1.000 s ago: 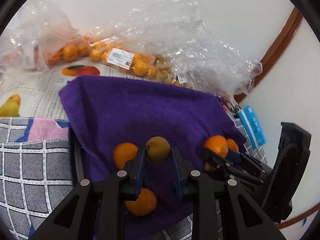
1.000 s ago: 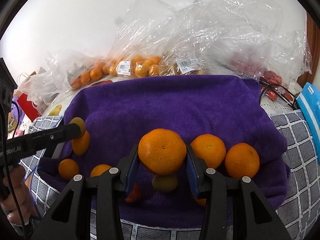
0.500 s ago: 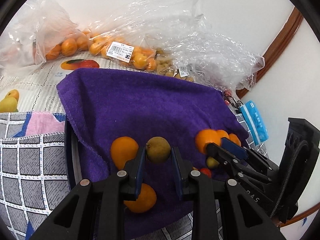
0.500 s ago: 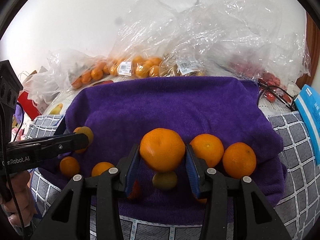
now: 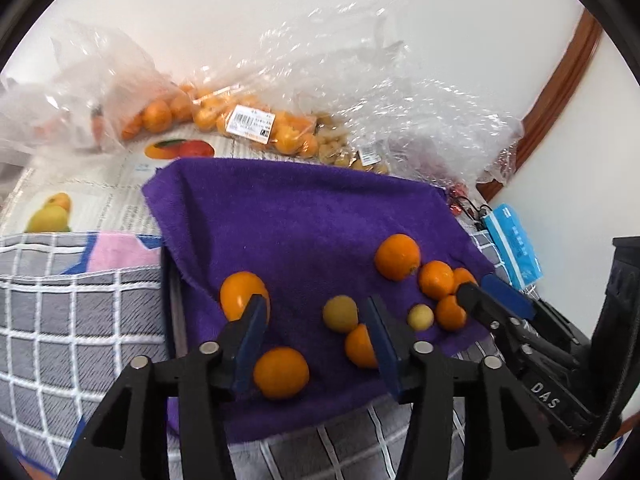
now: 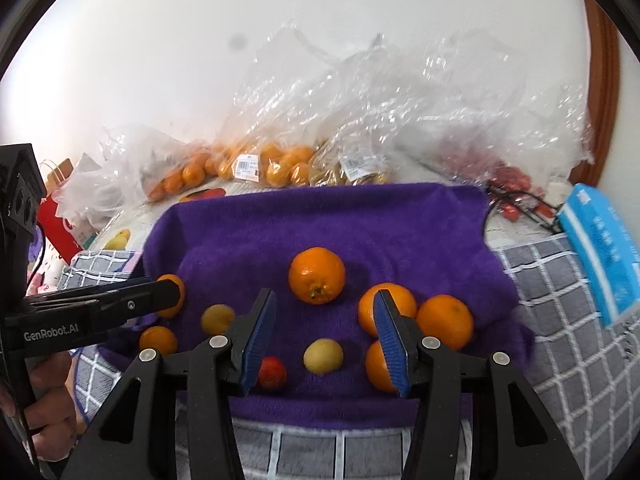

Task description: Organize fruits

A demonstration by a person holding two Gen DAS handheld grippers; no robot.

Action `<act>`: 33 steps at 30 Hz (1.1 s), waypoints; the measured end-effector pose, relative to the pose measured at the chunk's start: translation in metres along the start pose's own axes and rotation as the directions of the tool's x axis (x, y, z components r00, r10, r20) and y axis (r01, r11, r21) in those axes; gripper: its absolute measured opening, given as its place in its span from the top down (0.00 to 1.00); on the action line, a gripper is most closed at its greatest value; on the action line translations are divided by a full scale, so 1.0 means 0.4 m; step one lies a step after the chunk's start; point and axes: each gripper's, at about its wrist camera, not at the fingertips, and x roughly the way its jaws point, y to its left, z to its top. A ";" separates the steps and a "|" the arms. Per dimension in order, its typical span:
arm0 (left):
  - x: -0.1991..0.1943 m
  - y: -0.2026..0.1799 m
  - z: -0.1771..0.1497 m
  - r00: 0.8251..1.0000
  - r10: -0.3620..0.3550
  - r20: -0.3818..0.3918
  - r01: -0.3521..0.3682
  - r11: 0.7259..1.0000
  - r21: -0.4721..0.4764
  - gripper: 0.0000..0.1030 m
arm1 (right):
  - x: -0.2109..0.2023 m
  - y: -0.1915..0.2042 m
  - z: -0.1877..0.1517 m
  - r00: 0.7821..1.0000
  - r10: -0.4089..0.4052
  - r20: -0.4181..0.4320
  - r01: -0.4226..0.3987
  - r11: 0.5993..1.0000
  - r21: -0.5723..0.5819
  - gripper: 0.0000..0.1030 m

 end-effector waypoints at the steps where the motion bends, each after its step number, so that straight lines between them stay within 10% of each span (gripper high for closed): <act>1: -0.021 -0.008 -0.008 1.000 0.012 0.012 -0.012 1.000 0.006 0.49 | -0.014 0.005 0.000 1.000 -0.007 0.002 0.007 1.000 0.000 0.51; 15: -0.275 -0.103 -0.143 0.979 0.145 0.145 -0.154 0.987 0.049 0.26 | -0.308 0.044 -0.070 0.996 -0.083 0.030 0.082 0.996 0.040 0.42; 22: -0.392 -0.160 -0.221 0.950 0.205 0.237 -0.229 0.971 0.074 0.16 | -0.438 0.064 -0.126 0.988 -0.111 0.103 0.111 0.994 0.006 0.11; 33: -0.492 -0.216 -0.306 0.934 0.203 0.294 -0.232 0.971 0.066 0.12 | -0.557 0.073 -0.190 0.983 -0.142 0.118 0.142 0.990 0.014 0.04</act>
